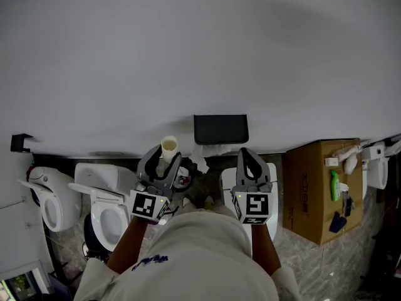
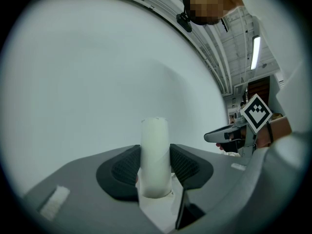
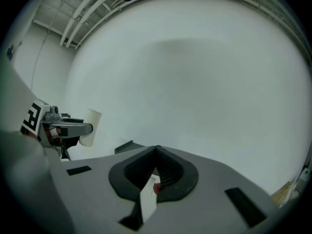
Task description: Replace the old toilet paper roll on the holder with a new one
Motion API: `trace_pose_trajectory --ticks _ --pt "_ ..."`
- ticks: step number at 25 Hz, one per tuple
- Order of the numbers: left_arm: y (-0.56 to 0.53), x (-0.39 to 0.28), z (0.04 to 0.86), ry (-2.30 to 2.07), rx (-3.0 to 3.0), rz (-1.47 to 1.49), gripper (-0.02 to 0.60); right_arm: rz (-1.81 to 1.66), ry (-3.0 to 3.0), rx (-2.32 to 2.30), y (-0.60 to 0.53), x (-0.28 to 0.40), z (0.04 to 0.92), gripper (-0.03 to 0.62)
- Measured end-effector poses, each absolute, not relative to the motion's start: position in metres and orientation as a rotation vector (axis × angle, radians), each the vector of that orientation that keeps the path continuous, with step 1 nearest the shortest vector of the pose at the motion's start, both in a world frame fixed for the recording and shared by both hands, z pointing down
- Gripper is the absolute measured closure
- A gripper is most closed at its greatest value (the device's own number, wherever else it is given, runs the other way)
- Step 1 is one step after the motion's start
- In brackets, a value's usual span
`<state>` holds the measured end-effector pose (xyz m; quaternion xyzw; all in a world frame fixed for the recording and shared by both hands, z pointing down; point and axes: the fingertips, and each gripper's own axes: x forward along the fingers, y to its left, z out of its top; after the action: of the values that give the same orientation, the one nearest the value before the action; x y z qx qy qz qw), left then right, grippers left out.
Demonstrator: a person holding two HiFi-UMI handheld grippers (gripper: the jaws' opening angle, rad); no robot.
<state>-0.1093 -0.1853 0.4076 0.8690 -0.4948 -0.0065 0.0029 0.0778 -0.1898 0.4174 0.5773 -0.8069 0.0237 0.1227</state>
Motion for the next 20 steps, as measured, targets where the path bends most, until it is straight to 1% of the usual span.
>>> trace_pose_trajectory --ticks 20 --pt "-0.1929 -0.1008 0.4089 -1.531 2.735 -0.012 0.388 0.067 -2.346 1.655 -0.1963 0.0791 0.4209 0.591"
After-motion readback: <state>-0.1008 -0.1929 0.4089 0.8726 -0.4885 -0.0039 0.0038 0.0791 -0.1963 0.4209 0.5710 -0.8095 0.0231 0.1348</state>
